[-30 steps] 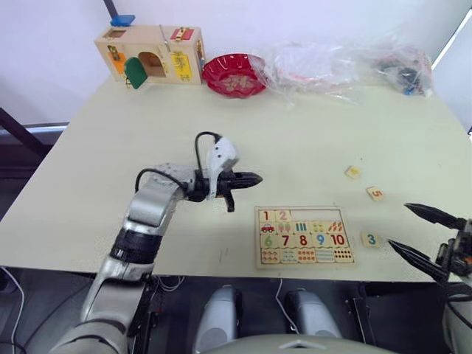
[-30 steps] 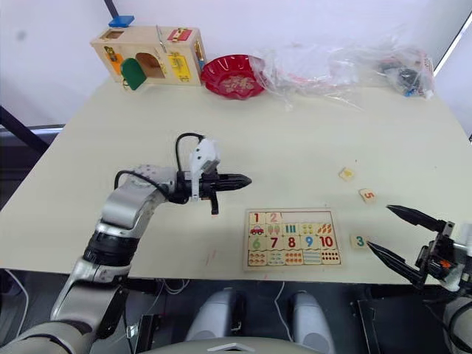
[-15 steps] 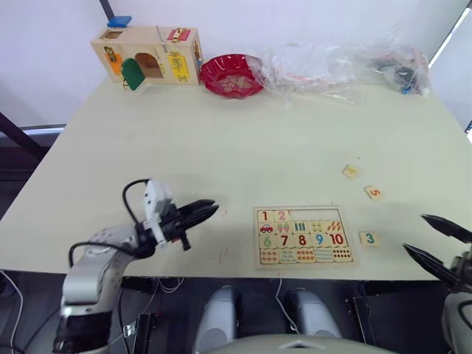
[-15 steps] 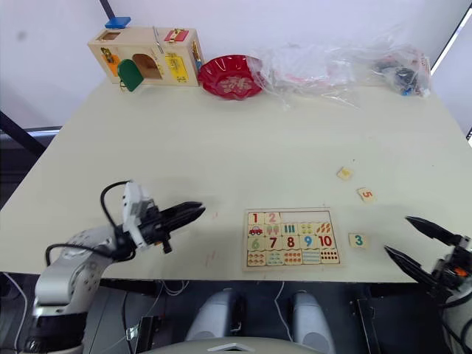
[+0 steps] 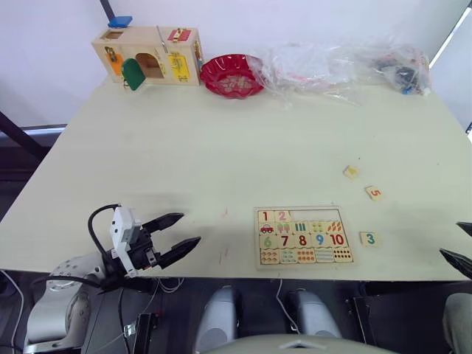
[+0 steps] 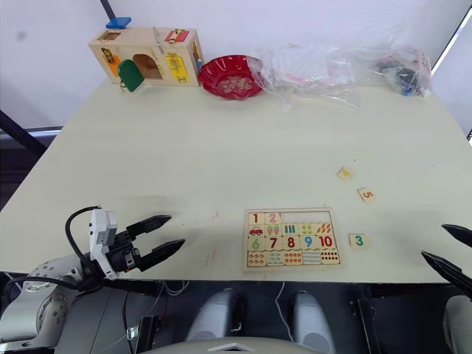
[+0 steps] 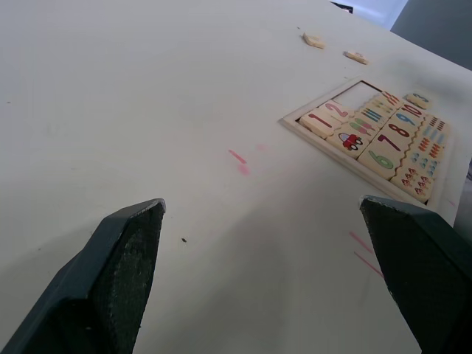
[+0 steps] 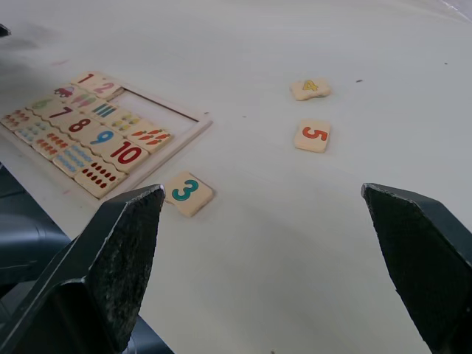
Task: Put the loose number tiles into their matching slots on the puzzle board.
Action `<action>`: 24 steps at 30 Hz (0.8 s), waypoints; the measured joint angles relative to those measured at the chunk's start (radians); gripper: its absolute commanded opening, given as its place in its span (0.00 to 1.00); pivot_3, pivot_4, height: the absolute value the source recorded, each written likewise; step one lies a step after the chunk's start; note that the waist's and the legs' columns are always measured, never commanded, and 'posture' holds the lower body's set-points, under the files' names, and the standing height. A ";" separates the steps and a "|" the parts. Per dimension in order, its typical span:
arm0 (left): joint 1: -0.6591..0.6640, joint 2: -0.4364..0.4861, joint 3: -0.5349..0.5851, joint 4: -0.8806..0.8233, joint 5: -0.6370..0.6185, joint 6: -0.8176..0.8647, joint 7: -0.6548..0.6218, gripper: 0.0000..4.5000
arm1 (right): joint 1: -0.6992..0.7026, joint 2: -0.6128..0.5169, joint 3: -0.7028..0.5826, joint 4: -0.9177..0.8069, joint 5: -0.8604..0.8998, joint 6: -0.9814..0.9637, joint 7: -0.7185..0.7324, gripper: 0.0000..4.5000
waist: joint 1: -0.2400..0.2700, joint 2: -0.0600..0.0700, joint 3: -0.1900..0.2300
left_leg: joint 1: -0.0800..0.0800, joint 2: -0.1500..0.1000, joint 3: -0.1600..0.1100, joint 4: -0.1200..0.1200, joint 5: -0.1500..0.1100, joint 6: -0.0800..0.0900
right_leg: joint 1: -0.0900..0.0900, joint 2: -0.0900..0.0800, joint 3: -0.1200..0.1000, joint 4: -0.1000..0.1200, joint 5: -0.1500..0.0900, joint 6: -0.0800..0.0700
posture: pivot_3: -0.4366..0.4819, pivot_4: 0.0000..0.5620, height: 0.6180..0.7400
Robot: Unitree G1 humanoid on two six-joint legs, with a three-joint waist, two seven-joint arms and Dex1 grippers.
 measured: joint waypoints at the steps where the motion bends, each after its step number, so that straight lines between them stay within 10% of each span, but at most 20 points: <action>1: -0.002 0.003 -0.005 -0.001 0.001 -0.003 0.000 0.99 | 0.007 0.000 0.000 -0.019 -0.006 0.006 -0.014 1.00 | 0.000 0.000 0.000 | 0.000 0.000 0.000 0.000 0.000 0.000 | 0.000 0.000 0.000 0.000 0.000 0.000 | 0.48 0.27 1.00; 13: -0.131 0.085 -0.064 0.047 -0.068 -0.097 -0.222 0.99 | -0.110 -0.114 0.178 -0.241 -0.117 0.114 -0.113 1.00 | -0.010 0.000 0.000 | -0.001 0.001 0.002 0.000 0.000 0.000 | -0.002 0.001 -0.001 0.000 0.001 -0.001 | 0.48 0.27 1.00; 24: -0.224 0.166 -0.065 0.149 -0.157 -0.110 -0.469 0.99 | -0.466 -0.227 0.516 0.039 -0.261 -0.012 0.167 1.00 | 0.000 0.000 0.000 | -0.002 -0.001 0.004 -0.002 0.000 0.000 | 0.000 0.002 -0.003 -0.004 0.001 -0.001 | 0.48 0.27 1.00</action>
